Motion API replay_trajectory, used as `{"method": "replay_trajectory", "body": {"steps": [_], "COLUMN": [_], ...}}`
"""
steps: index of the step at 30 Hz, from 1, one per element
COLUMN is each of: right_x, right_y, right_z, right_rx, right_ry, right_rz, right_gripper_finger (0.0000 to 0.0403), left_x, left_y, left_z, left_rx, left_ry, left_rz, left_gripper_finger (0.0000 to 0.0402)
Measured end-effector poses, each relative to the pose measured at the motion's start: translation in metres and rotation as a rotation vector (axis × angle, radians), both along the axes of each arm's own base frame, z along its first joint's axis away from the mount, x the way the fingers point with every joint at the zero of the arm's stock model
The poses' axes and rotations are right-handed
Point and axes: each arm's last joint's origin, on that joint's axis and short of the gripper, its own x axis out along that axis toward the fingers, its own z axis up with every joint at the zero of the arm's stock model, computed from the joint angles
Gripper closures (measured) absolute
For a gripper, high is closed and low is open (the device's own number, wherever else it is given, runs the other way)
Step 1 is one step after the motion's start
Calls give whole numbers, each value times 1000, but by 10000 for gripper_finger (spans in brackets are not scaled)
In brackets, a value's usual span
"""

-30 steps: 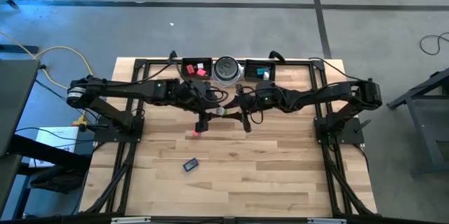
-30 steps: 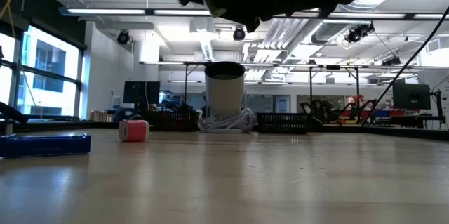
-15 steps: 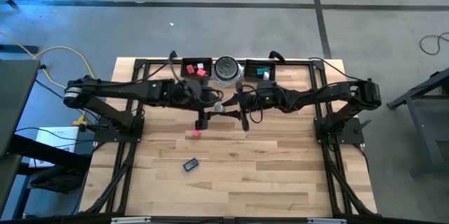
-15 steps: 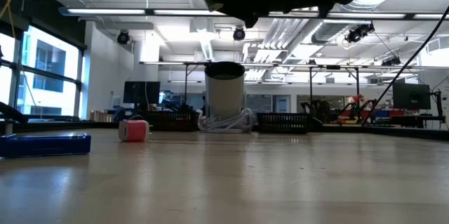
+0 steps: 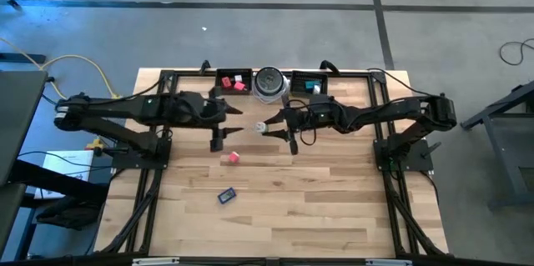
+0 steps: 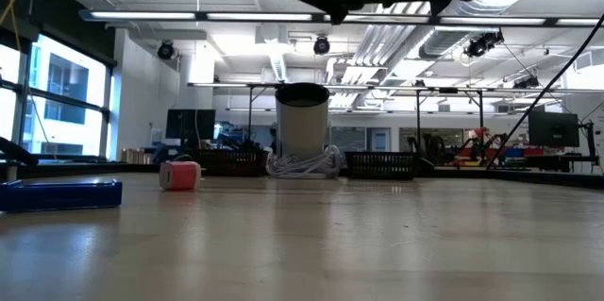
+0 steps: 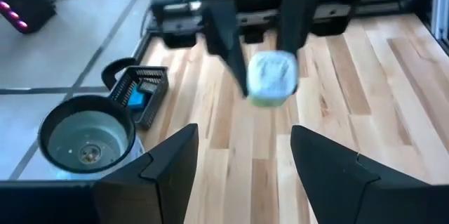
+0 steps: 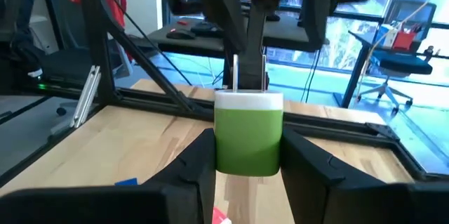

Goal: Pick & Place Office items
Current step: Put the green charger adapter into the left black basket

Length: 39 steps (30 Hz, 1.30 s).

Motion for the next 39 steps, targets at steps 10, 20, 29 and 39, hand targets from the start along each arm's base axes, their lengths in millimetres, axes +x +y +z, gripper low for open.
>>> {"method": "replay_trajectory", "body": {"steps": [10,20,29,39], "right_x": [-4,2,17,17], "right_y": [1,4,8,8], "right_z": [10,16,-4,-2], "right_rx": [-8,-18,7,19], "right_ry": [-49,-191,-226,-244], "right_rz": [8,45,80,79], "right_gripper_finger": [288,288,288,288], "left_x": [-38,-30,-12,-10], "left_y": [3,0,0,0], "left_z": [-65,-96,-103,-102], "left_rx": [-39,-57,-57,-76], "left_ry": [-435,-682,-720,-732], "left_rz": [-33,-179,-192,-192], "left_gripper_finger": [182,182,182,182]}}
